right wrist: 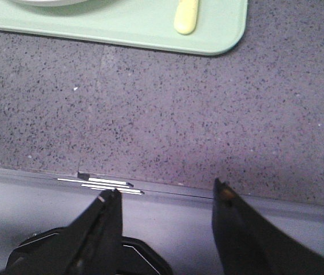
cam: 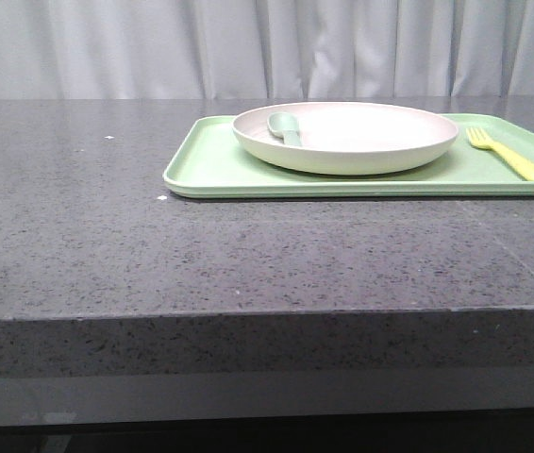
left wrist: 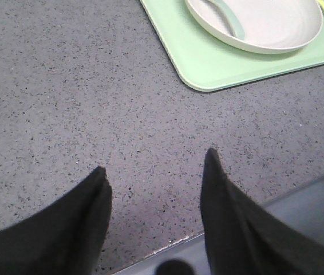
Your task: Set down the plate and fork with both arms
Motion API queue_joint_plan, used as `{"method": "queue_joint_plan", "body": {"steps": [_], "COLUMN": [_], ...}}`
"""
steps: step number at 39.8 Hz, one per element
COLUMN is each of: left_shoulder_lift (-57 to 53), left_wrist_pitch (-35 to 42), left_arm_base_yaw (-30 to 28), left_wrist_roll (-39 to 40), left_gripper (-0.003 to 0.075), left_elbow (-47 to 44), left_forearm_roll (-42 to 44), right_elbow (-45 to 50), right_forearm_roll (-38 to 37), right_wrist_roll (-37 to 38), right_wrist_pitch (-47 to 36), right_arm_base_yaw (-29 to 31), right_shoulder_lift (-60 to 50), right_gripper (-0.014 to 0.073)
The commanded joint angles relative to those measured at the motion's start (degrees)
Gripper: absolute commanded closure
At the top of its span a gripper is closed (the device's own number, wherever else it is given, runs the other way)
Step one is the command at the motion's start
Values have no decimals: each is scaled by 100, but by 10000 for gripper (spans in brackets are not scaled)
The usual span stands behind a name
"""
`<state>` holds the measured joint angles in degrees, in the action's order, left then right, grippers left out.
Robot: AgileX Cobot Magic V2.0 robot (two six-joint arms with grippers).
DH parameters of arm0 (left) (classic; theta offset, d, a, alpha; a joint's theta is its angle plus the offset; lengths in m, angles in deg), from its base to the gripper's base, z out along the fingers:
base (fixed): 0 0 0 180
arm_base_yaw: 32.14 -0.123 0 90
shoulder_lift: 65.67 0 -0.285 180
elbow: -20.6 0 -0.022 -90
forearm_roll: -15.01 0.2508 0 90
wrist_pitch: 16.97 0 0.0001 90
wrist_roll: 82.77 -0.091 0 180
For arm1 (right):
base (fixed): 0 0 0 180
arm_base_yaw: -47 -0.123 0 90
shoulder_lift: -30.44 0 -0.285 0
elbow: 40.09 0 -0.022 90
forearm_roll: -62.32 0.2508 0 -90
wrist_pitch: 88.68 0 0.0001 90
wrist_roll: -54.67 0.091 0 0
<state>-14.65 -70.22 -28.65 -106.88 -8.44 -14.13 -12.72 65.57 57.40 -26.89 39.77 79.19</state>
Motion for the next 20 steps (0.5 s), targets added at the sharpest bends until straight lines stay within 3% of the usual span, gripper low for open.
{"method": "queue_joint_plan", "body": {"steps": [1, 13, 20], "left_shoulder_lift": [-3, -3, -3], "left_wrist_pitch": [295, 306, 315], "left_arm_base_yaw": [46, 46, 46], "left_wrist_roll": [-5, -5, -5], "left_gripper": [363, 373, 556], "left_elbow": [151, 151, 151], "left_forearm_roll": [-212, -212, -212], "right_elbow": [66, 177, 177], "right_forearm_roll": [-13, -13, -13], "right_wrist_roll": [-63, -63, -63], "right_wrist_pitch": [-393, -485, -523], "right_arm_base_yaw": [-2, -2, -2], "right_shoulder_lift": [-420, -780, -780], "right_gripper": [200, 228, 501]}}
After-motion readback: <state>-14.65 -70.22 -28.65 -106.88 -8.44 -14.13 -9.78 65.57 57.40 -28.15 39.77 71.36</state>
